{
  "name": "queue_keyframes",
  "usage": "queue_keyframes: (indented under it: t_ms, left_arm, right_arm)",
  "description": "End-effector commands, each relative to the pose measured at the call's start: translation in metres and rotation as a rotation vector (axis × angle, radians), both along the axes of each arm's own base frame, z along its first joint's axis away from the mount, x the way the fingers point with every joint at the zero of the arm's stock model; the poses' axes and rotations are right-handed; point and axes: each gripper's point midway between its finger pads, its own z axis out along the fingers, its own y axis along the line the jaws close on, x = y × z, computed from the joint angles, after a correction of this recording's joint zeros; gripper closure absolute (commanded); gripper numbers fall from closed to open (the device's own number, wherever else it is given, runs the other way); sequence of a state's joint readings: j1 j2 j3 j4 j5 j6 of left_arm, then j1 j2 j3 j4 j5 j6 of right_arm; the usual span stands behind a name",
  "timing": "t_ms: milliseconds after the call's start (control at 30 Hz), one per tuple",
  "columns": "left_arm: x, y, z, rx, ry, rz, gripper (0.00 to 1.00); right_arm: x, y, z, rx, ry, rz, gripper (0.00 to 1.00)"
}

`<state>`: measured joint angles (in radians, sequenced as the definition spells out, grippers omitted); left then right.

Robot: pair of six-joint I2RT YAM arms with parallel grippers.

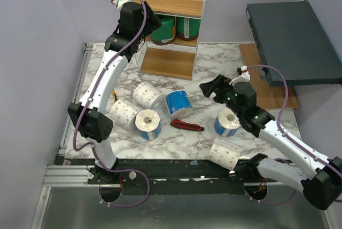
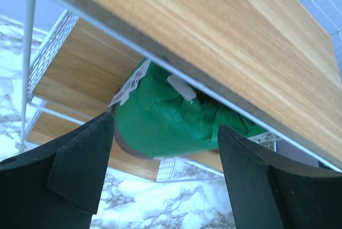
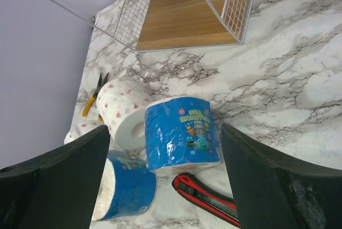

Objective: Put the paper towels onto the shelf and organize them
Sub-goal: Place the paper towel on the shelf.

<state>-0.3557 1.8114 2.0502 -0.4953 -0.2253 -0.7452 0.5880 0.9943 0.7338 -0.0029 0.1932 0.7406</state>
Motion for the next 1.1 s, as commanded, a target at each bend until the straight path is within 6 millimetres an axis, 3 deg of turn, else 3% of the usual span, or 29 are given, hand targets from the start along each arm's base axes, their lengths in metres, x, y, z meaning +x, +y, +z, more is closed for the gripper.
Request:
queue_keyframes:
  t_ms: [0, 200, 433, 667, 1067]
  left_arm:
    - [-0.028, 0.005, 0.014, 0.004, -0.023, -0.034, 0.18]
    - [-0.068, 0.012, 0.001, 0.021, -0.079, -0.089, 0.19]
    - [-0.088, -0.004, -0.010, 0.115, -0.299, -0.294, 0.16]
    - [-0.081, -0.025, -0.033, 0.145, -0.358, -0.453, 0.07]
    - [-0.038, -0.010, -0.040, 0.205, -0.386, -0.328, 0.08]
  right_arm:
    - [-0.003, -0.004, 0.003, -0.019, -0.006, -0.006, 0.13]
    - [-0.009, -0.004, 0.001, -0.027, -0.010, 0.019, 0.12]
    - [-0.017, -0.011, -0.008, -0.051, -0.008, 0.022, 0.12]
    - [-0.024, -0.017, -0.007, -0.068, -0.014, 0.018, 0.12]
    - [-0.031, -0.031, -0.005, -0.097, -0.034, -0.010, 0.11]
